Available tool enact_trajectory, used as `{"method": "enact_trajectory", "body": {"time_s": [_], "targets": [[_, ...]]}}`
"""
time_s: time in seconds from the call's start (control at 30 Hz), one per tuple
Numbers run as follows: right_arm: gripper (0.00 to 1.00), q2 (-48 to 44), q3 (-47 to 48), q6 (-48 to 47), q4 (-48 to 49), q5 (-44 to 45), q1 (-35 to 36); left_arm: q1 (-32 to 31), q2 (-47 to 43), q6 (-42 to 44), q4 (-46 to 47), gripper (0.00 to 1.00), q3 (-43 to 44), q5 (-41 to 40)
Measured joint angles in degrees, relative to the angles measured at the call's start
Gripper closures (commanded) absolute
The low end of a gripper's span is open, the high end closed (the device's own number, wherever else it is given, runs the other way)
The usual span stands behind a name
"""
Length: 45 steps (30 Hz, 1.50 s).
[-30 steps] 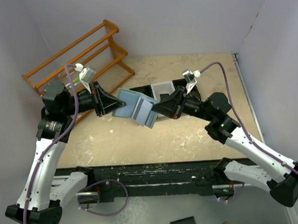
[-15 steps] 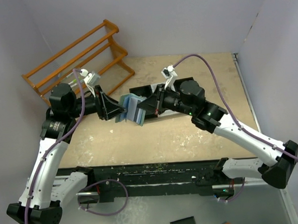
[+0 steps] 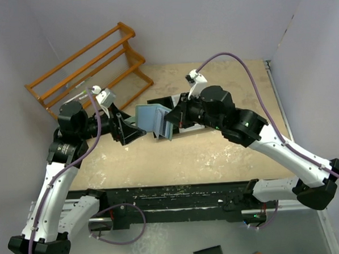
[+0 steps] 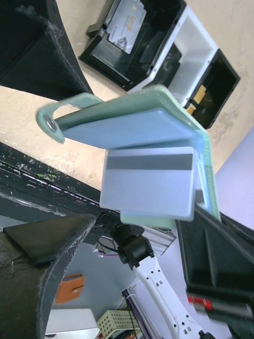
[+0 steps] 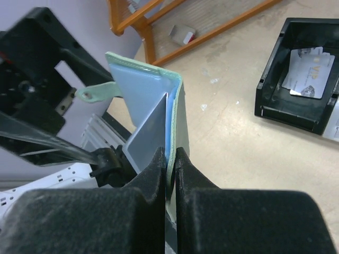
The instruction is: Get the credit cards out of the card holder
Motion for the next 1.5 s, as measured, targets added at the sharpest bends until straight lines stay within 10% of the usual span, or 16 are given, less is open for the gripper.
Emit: {"method": "enact_trajectory", "body": {"time_s": [0.7, 1.13, 1.5], "targets": [[1.0, 16.2, 25.0, -3.1, -27.3, 26.6, 14.3, 0.0, -3.5, 2.0, 2.9, 0.2, -6.2, 4.3], [1.0, 0.5, 13.4, -8.1, -15.0, 9.9, 14.3, 0.0, -1.1, 3.6, 1.0, 0.13, -6.2, 0.5], [1.0, -4.0, 10.6, -12.1, -8.4, -0.1, 13.7, 0.0, -3.1, -10.8, 13.2, 0.05, -7.9, 14.5]]}}
